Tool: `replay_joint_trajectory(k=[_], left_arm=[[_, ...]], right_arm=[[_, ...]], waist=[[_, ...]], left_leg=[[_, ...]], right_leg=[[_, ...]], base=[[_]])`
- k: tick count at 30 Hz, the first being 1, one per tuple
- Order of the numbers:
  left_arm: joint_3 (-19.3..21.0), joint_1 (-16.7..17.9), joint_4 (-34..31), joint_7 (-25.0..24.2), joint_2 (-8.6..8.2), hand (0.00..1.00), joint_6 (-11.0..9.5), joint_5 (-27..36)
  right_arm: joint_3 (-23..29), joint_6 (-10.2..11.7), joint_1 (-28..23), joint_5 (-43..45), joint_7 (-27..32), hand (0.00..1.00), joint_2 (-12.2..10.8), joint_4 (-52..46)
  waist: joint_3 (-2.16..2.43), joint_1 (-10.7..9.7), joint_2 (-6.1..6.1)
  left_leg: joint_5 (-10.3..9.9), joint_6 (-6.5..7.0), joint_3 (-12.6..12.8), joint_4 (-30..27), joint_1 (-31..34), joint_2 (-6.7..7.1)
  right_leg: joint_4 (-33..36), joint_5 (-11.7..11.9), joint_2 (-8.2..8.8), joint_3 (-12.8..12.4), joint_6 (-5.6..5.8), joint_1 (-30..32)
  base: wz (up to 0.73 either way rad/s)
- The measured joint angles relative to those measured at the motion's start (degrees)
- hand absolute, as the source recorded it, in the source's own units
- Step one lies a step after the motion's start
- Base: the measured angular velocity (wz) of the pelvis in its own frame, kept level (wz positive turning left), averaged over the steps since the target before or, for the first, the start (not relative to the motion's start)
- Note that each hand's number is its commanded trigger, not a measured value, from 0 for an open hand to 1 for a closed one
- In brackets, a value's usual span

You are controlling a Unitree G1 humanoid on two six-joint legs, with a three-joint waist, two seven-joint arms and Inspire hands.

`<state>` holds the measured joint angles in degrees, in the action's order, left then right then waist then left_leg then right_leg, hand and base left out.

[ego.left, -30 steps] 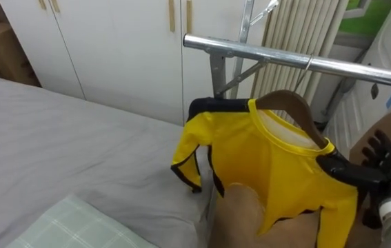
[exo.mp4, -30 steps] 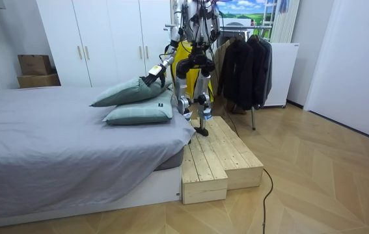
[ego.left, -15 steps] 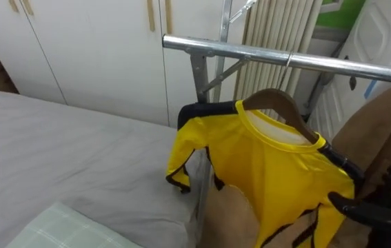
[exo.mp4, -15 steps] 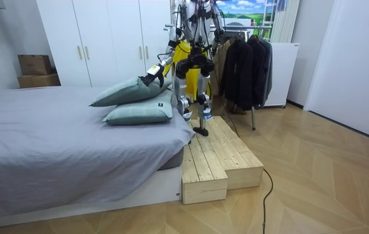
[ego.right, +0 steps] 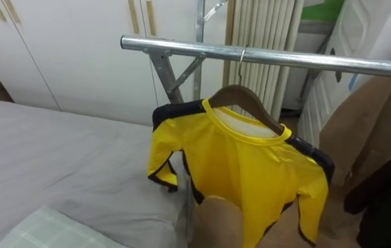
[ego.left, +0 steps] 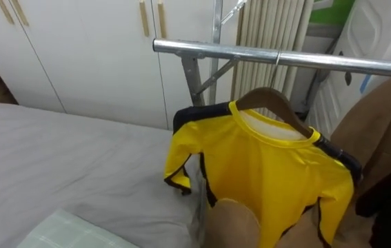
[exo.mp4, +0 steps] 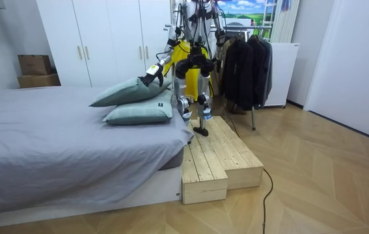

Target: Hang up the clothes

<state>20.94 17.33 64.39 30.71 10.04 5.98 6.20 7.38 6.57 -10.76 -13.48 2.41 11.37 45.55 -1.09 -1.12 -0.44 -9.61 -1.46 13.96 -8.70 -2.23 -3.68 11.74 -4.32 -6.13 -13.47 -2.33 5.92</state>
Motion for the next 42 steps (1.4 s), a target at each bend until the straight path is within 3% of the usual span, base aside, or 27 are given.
replay_joint_trajectory(k=[13, 20, 23, 28, 33, 42], left_arm=[[-1.0, 0.5, 2.3, -4.1, 0.17, 0.0, -2.4, 2.9], [-1.0, 1.0, 3.9, -7.9, 0.18, 0.0, -2.3, 3.4], [-1.3, 1.2, 3.9, -7.9, 0.18, 0.0, -2.3, 3.4], [-1.3, 0.9, 3.9, -7.5, 0.18, 0.0, -2.3, 3.3], [-1.6, 0.1, 3.7, -6.4, 0.13, 0.0, -2.3, 3.5], [-5.2, -1.7, 3.2, -3.4, 0.22, 0.0, -2.5, 10.2]], right_arm=[[-1.6, 1.0, -2.7, -0.5, -9.7, 0.0, -2.2, 18.6], [-0.1, -0.5, -2.2, -2.7, -12.2, 0.0, -2.2, 24.7], [0.1, -1.6, -2.2, -3.0, -12.6, 0.0, -2.0, 26.1], [0.1, -2.9, -0.6, -3.0, -12.6, 0.0, -1.9, 26.6], [-1.3, -3.0, 2.0, -4.6, -12.3, 0.0, -1.8, 28.0], [-7.2, -2.1, 6.0, -4.5, -11.2, 0.0, -1.0, 27.9]], waist=[[0.05, -0.4, 0.82], [0.07, -0.4, 1.36], [-0.12, -0.5, 1.27], [-0.05, -0.6, 1.3], [-0.07, -0.9, 1.09], [-0.07, -0.8, 1.12]], left_leg=[[-0.1, 0.08, -0.7, 0.1, 0.5, 0.01], [-0.1, 0.05, -0.8, 0.2, 0.2, 0.04], [-0.3, 0.23, -1.0, 0.1, -0.4, 0.06], [-0.4, 0.33, -1.4, 0.0, -0.4, 0.12], [-0.2, 0.14, -2.1, -0.1, -0.2, 0.25], [-0.1, -0.03, -3.0, -0.7, 0.9, 0.39]], right_leg=[[-0.4, -0.1, 0.24, 1.0, -0.41, 0.0], [-0.3, -0.1, 0.25, 0.9, -0.47, -0.2], [-0.2, -0.3, 0.27, 1.1, -0.53, -0.9], [-0.2, -0.5, 0.35, 1.3, -0.37, -1.1], [-0.1, -0.5, 0.62, 2.2, -0.38, -1.0], [-0.1, -0.5, 0.7, 2.5, -0.33, -0.3]], base=[[0.03], [0.0], [0.01], [0.02], [0.08], [0.03]])
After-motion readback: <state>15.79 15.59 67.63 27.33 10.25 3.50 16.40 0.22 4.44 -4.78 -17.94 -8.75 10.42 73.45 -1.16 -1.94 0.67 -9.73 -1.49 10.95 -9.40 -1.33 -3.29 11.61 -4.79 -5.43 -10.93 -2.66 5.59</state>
